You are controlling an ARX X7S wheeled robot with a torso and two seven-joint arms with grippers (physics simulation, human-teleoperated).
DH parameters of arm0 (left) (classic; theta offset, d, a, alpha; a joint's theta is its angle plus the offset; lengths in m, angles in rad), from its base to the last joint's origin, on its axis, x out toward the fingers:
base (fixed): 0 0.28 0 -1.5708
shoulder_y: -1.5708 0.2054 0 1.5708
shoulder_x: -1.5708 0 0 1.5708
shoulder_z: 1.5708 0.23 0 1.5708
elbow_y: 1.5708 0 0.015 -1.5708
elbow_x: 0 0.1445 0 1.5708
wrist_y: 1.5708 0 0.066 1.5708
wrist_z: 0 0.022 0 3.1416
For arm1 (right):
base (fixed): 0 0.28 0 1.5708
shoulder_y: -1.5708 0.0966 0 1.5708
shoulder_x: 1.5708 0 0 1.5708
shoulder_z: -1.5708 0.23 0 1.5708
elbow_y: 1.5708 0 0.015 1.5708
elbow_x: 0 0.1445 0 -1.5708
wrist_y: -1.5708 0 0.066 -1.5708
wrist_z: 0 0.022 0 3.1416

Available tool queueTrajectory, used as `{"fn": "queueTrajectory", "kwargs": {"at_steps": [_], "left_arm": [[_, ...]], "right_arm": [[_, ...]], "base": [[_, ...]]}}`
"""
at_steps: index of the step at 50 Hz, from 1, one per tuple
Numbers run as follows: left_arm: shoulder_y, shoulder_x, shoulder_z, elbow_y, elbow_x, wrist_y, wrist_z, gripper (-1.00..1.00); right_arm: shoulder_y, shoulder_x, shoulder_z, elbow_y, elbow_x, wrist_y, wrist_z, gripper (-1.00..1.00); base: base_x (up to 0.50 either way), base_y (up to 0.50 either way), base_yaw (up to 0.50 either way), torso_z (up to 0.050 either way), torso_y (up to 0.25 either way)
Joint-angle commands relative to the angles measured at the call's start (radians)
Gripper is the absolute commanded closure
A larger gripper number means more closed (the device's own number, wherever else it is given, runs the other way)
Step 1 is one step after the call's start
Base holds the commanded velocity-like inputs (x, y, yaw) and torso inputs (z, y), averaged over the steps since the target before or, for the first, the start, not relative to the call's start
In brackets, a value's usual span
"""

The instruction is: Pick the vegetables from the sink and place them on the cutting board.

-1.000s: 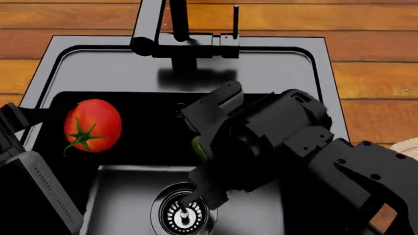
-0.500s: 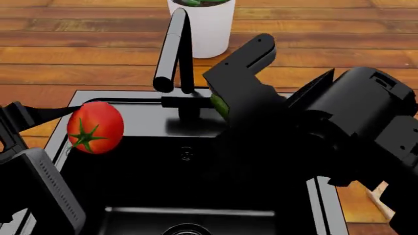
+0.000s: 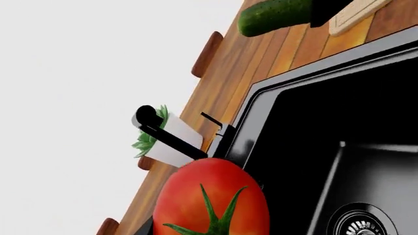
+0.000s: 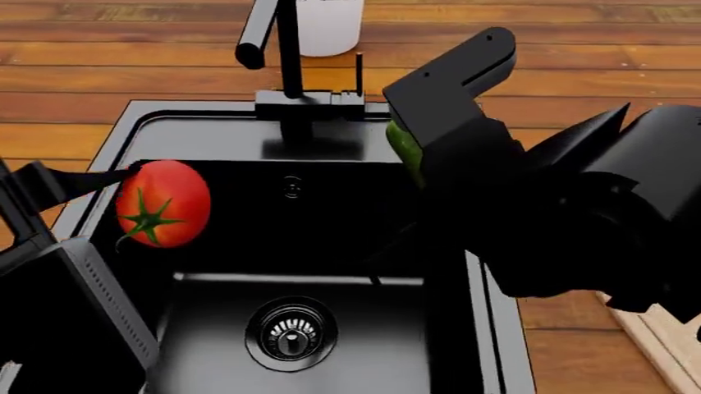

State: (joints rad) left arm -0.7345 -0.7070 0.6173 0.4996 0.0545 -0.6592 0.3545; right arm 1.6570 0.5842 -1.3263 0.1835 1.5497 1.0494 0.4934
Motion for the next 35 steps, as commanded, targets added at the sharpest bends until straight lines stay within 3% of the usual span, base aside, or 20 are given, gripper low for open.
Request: {"fn": "queueTrajectory", "kwargs": {"at_steps": [1, 14, 19, 35], "left_arm": [[-0.022, 0.051, -0.005, 0.005, 0.006, -0.058, 0.006, 1.00], [-0.053, 0.065, 0.051, -0.024, 0.044, -0.073, 0.016, 1.00], [-0.078, 0.096, 0.048, -0.026, 0.034, -0.128, 0.027, 1.00], [-0.093, 0.105, 0.065, -0.041, 0.041, -0.106, 0.030, 1.00]], "right_arm": [[-0.011, 0.001, 0.044, -0.022, -0.035, -0.010, -0.005, 1.00], [-0.013, 0.011, 0.049, -0.060, -0.059, -0.041, -0.039, 1.00], [-0.015, 0.016, 0.048, -0.067, -0.066, -0.045, -0.038, 1.00], [-0.024, 0.017, 0.064, -0.049, -0.037, -0.051, -0.034, 1.00]], "base": [[0.00, -0.50, 0.00, 0.000, 0.000], [0.01, -0.50, 0.00, 0.000, 0.000], [0.00, 0.00, 0.00, 0.000, 0.000], [-0.13, -0.50, 0.00, 0.000, 0.000]]}}
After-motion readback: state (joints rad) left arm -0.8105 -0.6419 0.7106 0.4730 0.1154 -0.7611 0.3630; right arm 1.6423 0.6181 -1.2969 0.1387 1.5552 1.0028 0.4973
